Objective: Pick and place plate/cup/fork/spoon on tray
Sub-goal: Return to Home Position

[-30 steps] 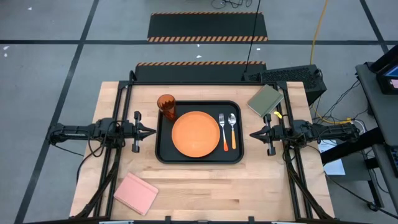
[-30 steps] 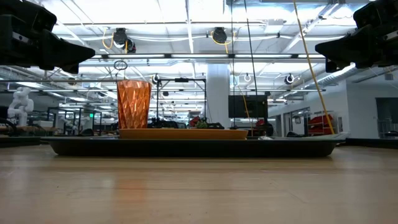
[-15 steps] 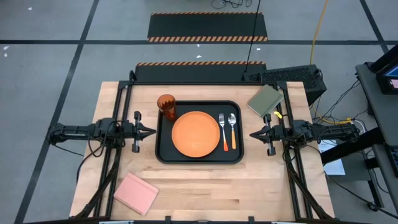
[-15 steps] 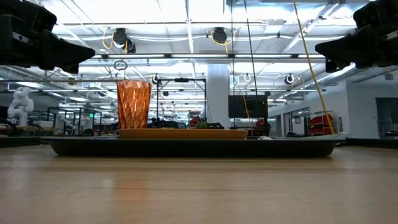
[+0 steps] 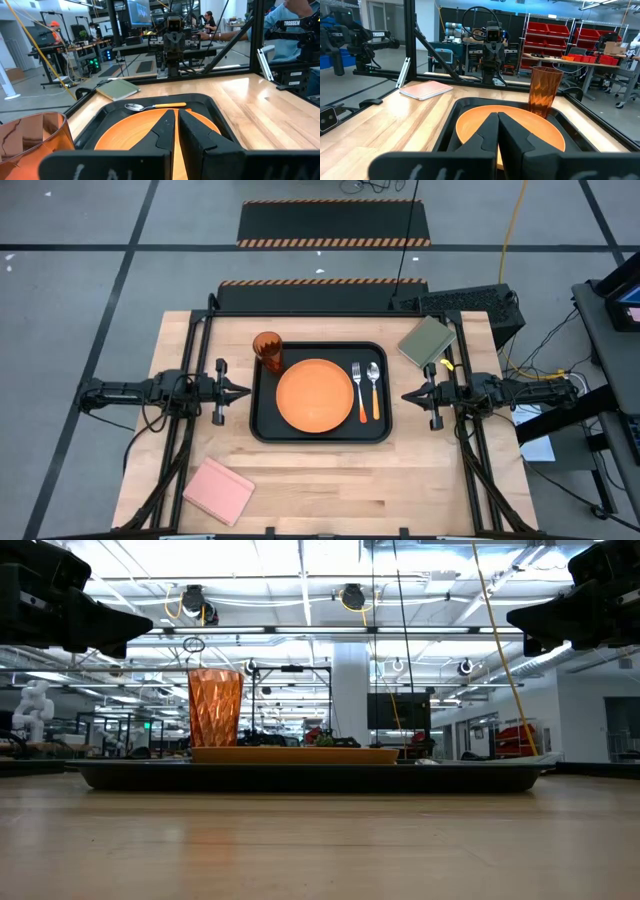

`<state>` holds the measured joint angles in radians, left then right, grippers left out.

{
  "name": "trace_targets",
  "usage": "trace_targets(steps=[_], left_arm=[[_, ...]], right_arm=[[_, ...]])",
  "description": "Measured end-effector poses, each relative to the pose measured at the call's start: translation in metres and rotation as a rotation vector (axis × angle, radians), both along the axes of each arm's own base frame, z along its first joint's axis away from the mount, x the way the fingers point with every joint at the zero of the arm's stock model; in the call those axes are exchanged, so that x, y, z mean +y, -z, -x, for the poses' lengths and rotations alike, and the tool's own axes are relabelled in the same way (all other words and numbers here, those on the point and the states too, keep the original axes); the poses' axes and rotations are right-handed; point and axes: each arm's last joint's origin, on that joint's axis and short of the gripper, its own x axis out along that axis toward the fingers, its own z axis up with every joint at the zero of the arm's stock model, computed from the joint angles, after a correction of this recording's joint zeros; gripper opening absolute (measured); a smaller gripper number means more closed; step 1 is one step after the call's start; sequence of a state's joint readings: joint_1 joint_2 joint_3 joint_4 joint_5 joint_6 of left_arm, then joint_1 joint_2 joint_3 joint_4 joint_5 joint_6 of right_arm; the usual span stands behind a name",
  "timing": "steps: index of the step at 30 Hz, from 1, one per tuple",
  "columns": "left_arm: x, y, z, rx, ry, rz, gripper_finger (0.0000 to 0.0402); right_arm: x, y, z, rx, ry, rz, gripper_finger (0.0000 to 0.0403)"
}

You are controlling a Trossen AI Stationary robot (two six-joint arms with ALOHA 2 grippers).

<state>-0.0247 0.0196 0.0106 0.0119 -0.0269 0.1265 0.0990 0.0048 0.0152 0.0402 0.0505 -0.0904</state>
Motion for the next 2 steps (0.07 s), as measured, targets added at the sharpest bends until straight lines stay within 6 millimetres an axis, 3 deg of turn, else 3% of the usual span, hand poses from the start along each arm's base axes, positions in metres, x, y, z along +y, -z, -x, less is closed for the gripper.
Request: trace_targets(steps=[2], left_arm=[[0.0, 0.0, 0.0, 0.0, 0.0, 0.0, 0.0024]], right_arm=[[0.0, 0.0, 0.0, 0.0, 0.0, 0.0, 0.0]])
